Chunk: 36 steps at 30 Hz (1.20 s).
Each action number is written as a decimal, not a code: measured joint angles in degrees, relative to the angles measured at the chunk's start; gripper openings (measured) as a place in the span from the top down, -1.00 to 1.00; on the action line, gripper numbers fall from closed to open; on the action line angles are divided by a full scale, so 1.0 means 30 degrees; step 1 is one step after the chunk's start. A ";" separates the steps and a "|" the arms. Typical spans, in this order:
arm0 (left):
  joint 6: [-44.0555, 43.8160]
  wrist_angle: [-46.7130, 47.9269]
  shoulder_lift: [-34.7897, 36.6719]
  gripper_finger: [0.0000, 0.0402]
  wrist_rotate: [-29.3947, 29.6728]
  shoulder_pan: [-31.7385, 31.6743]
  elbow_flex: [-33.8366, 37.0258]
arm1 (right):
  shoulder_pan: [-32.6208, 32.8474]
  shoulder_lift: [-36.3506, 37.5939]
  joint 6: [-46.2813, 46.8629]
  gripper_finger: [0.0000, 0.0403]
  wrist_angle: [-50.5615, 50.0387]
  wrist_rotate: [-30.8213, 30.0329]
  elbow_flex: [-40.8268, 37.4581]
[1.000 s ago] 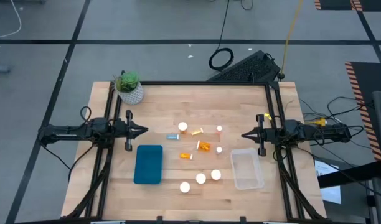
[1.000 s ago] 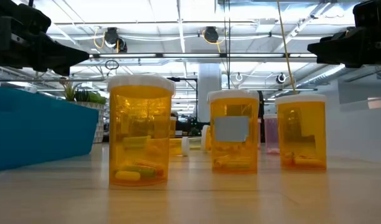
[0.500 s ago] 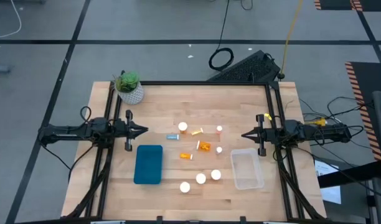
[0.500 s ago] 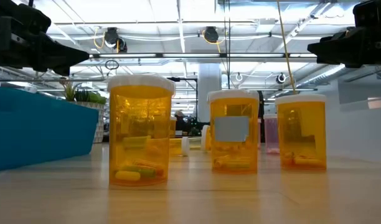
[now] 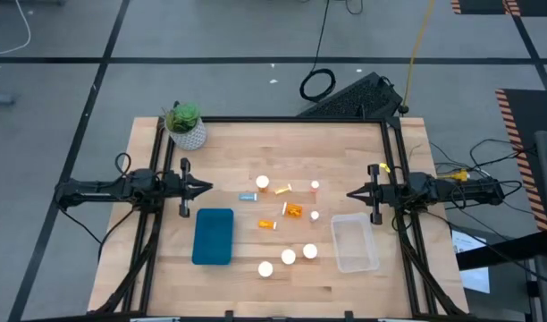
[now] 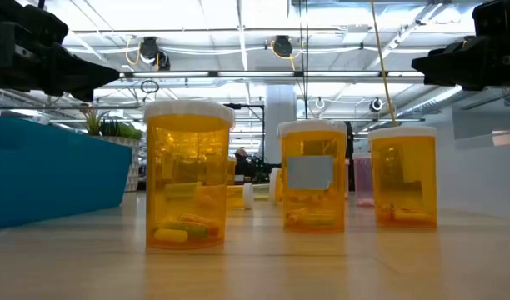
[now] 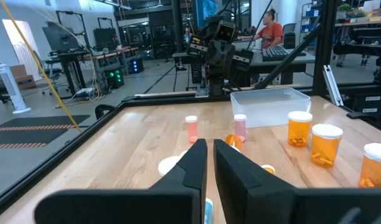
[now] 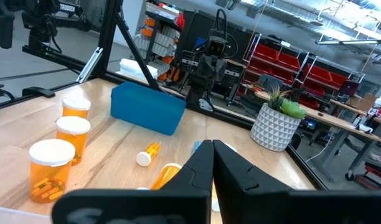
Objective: Pick and place medicine bottles into bin by pill shape (circle, oval)
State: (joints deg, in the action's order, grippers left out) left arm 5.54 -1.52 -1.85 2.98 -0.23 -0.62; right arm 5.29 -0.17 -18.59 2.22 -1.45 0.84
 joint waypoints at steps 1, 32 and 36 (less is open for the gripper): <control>0.0000 -0.0005 -0.0003 0.84 0.0000 -0.0003 0.0001 | 0.0000 0.0000 0.0299 1.00 0.0000 -0.0004 -0.0004; 0.0000 -0.0014 0.0000 0.84 0.0000 0.0000 0.0004 | -0.0004 -1.2686 0.5652 1.00 -1.0420 -0.1596 1.7394; 0.0000 -0.0014 0.0000 0.84 0.0000 -0.0002 0.0004 | -0.0011 -1.5160 0.6965 1.00 -1.2511 -0.1547 1.9930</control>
State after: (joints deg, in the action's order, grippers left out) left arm 5.54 -1.56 -1.85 2.98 -0.24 -0.61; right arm 5.26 -45.65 2.31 -35.31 -6.10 60.63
